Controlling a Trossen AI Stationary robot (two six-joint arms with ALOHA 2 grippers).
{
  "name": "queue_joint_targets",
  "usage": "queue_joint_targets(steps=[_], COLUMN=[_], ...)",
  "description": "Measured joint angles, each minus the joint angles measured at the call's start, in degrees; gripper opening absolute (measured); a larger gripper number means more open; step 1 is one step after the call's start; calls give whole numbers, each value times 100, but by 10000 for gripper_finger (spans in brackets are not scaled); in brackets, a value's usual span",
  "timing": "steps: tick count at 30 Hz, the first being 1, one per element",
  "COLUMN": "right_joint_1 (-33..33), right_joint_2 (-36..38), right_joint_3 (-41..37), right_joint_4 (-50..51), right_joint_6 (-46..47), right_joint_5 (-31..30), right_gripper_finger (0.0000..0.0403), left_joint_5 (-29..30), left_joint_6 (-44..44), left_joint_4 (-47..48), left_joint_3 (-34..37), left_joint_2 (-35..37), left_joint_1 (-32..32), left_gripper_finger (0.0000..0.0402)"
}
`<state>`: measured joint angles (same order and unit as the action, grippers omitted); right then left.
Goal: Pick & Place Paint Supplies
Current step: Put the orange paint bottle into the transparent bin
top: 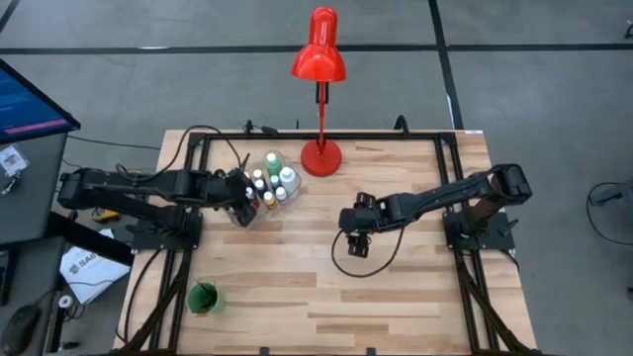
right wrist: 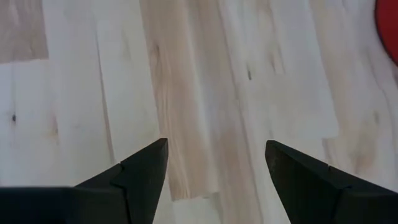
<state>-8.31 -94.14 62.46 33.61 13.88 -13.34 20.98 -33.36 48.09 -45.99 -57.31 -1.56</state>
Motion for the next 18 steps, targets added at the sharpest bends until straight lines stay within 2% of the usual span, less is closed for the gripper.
queue_joint_targets(steps=[5,18], right_joint_1=[-31,-21], right_joint_2=[-88,-82], right_joint_3=[-4,2], right_joint_4=[-75,-150], right_joint_6=[74,202], right_joint_5=[21,19], right_gripper_finger=[265,265], left_joint_5=[6,-60], left_joint_6=[-7,131], left_joint_4=[-575,-964], left_joint_3=[264,662], left_joint_2=[15,-519], left_joint_1=[24,20], left_gripper_finger=[99,99])
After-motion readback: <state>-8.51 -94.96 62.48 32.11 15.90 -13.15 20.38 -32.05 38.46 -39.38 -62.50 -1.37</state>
